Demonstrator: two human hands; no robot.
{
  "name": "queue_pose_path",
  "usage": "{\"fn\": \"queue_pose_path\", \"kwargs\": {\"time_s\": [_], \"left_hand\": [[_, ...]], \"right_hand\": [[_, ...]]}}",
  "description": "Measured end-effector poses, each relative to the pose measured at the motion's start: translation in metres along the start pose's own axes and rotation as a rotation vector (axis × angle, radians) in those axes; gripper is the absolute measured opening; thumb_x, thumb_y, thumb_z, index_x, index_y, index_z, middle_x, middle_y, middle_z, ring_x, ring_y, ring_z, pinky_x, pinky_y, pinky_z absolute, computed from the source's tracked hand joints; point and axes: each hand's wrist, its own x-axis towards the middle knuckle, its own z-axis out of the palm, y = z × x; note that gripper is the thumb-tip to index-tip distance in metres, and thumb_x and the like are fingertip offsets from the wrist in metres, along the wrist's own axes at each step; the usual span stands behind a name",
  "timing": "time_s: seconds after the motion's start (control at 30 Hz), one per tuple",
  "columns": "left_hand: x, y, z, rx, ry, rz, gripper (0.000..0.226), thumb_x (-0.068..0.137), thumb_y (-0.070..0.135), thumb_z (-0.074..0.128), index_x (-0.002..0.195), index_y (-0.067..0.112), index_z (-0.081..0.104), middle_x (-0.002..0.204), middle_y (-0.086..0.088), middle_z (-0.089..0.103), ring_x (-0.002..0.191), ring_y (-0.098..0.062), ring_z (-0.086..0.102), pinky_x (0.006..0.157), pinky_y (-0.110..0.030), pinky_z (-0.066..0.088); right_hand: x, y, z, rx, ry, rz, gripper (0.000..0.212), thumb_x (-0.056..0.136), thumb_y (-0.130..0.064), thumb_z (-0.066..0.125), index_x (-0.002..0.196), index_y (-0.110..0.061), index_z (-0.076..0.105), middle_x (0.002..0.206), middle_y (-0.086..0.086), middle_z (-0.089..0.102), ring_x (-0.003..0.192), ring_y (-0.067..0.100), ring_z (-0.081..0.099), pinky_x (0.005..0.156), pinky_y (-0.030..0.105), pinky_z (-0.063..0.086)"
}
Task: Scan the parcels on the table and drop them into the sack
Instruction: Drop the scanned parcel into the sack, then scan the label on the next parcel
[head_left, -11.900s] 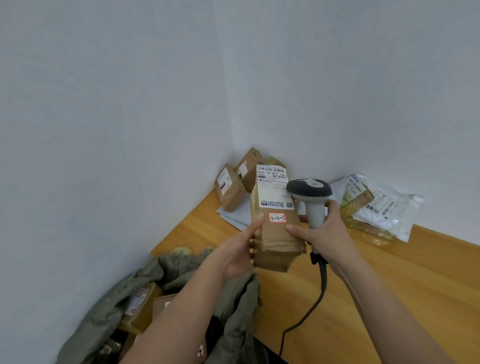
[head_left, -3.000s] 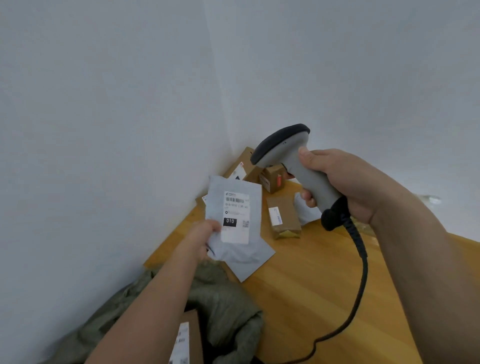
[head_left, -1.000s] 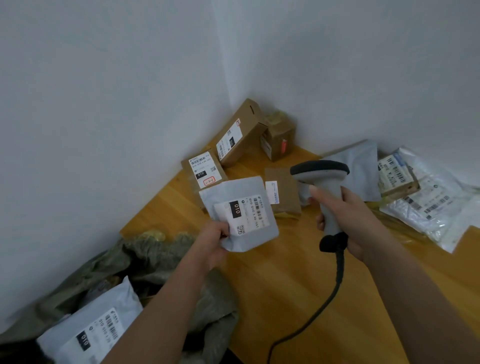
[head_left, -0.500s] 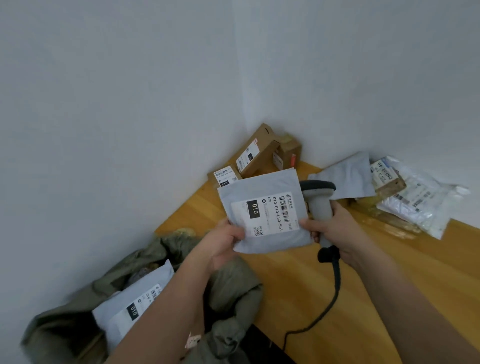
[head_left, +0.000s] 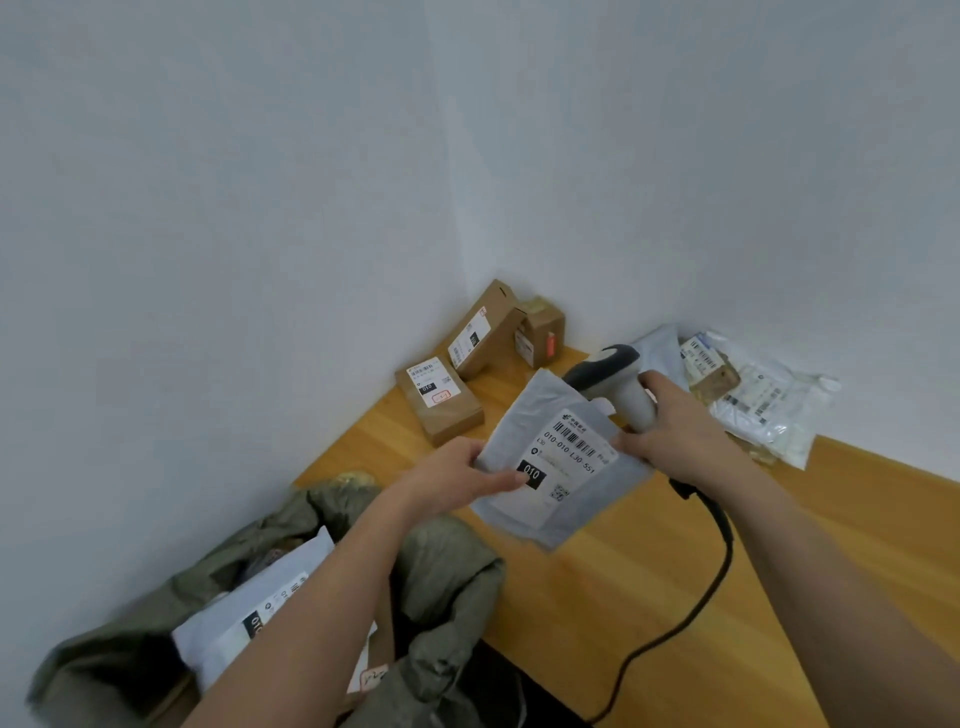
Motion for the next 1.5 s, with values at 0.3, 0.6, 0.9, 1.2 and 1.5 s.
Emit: {"fn": "queue_pose_path", "kwargs": {"time_s": [0.3, 0.6, 0.9, 1.2, 1.5], "left_hand": [[0.009, 0.026, 0.024, 0.074, 0.176, 0.095, 0.015, 0.095, 0.027, 0.059, 0.104, 0.020, 0.069, 0.103, 0.000, 0.073, 0.098, -0.021, 0.067, 0.089, -0.042, 0.055], [0.034, 0.019, 0.056, -0.747, 0.377, -0.124, 0.029, 0.091, -0.003, 0.059, 0.116, 0.011, 0.063, 0.109, -0.007, 0.072, 0.101, -0.028, 0.067, 0.077, -0.043, 0.057], [0.033, 0.030, 0.062, -0.989, 0.515, -0.166, 0.031, 0.093, -0.009, 0.053, 0.121, 0.004, 0.056, 0.116, -0.016, 0.065, 0.096, -0.033, 0.065, 0.075, -0.046, 0.057], [0.033, 0.029, 0.060, -1.032, 0.568, -0.234, 0.022, 0.093, -0.010, 0.052, 0.112, 0.003, 0.055, 0.099, -0.014, 0.067, 0.086, -0.032, 0.066, 0.071, -0.046, 0.058], [0.040, 0.024, 0.062, -1.014, 0.591, -0.291, 0.023, 0.093, -0.009, 0.054, 0.113, 0.002, 0.055, 0.104, -0.016, 0.067, 0.088, -0.033, 0.067, 0.062, -0.044, 0.059]], "right_hand": [[-0.001, -0.001, -0.042, -0.036, -0.015, -0.113, 0.046, 0.081, -0.020, 0.075, 0.120, -0.019, 0.051, 0.099, 0.004, 0.067, 0.083, 0.019, 0.063, 0.064, 0.030, 0.051], [-0.017, -0.010, -0.089, 0.594, -0.089, 0.139, 0.046, 0.094, -0.060, 0.049, 0.111, -0.018, 0.059, 0.075, 0.012, 0.065, 0.066, 0.022, 0.059, 0.067, 0.040, 0.049], [-0.043, -0.030, -0.120, 0.697, -0.240, 0.030, 0.039, 0.103, -0.037, 0.045, 0.115, -0.004, 0.061, 0.079, 0.010, 0.058, 0.054, 0.013, 0.056, 0.050, 0.025, 0.049], [-0.061, -0.031, -0.146, 0.627, -0.287, -0.043, 0.038, 0.101, -0.038, 0.047, 0.113, -0.005, 0.061, 0.072, 0.010, 0.059, 0.051, 0.013, 0.054, 0.046, 0.023, 0.046], [-0.077, -0.028, -0.162, 0.728, -0.269, -0.091, 0.038, 0.100, -0.034, 0.047, 0.113, 0.000, 0.059, 0.054, -0.005, 0.061, 0.046, 0.011, 0.051, 0.041, 0.020, 0.043]]}}
